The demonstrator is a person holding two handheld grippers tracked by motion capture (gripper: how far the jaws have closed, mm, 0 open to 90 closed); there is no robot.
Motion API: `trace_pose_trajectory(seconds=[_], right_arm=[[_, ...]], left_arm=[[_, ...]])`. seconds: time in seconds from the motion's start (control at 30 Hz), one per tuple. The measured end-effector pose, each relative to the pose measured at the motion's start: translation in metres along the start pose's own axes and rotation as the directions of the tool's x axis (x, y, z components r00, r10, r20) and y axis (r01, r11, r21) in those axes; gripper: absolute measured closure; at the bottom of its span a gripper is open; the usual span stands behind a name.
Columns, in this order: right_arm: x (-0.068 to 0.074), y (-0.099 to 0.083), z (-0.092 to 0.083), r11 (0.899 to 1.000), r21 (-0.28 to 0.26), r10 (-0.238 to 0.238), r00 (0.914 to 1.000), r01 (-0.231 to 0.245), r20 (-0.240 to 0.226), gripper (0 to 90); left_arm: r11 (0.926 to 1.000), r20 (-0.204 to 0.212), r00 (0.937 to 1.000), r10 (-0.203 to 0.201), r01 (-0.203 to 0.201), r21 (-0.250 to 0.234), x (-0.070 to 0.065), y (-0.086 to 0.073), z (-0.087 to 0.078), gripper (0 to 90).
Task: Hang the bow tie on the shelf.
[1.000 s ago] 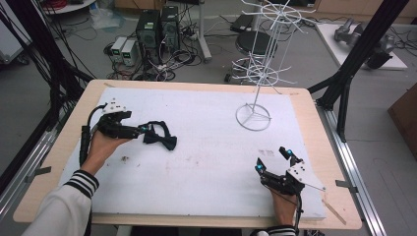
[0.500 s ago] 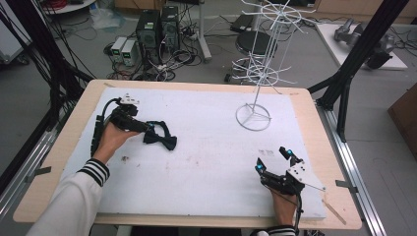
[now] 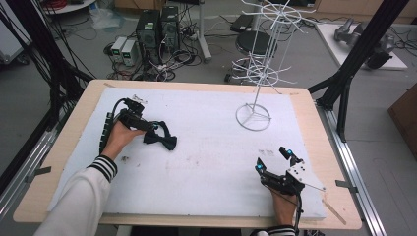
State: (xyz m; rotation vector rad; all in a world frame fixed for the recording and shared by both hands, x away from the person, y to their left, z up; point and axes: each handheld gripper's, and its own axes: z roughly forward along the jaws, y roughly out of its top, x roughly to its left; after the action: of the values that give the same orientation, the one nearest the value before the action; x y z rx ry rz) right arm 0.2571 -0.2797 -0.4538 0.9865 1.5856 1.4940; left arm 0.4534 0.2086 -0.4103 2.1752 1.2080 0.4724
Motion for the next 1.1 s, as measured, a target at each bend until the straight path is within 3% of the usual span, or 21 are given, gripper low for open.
trace_pose_trajectory(seconds=[0.23, 0.57, 0.83, 1.1], right_arm=[[0.0, 0.0, 0.0, 1.0, 0.0, -0.002, 1.0, 0.002, 0.001, 10.3], [0.0, 0.0, 0.0, 1.0, -0.001, 0.0, 1.0, 0.0, 0.001, 10.3], [0.0, 0.0, 0.0, 1.0, -0.003, -0.002, 1.0, 0.002, 0.0, 10.3], [0.0, 0.0, 0.0, 1.0, -0.005, -0.001, 1.0, 0.001, 0.0, 10.3]], left_arm=[[0.9989, -0.014, 0.9998, 0.012, -0.012, 0.044, -0.004, 0.005, 0.007, 27.8], [0.9946, -0.053, 0.9984, -0.017, 0.023, 0.101, -0.006, 0.007, 0.014, 34.3], [0.9911, -0.054, 0.9981, -0.029, 0.036, 0.128, -0.007, 0.006, 0.019, 41.0], [0.9903, -0.032, 0.9984, -0.046, 0.049, 0.13, -0.009, 0.007, 0.022, 57.1]])
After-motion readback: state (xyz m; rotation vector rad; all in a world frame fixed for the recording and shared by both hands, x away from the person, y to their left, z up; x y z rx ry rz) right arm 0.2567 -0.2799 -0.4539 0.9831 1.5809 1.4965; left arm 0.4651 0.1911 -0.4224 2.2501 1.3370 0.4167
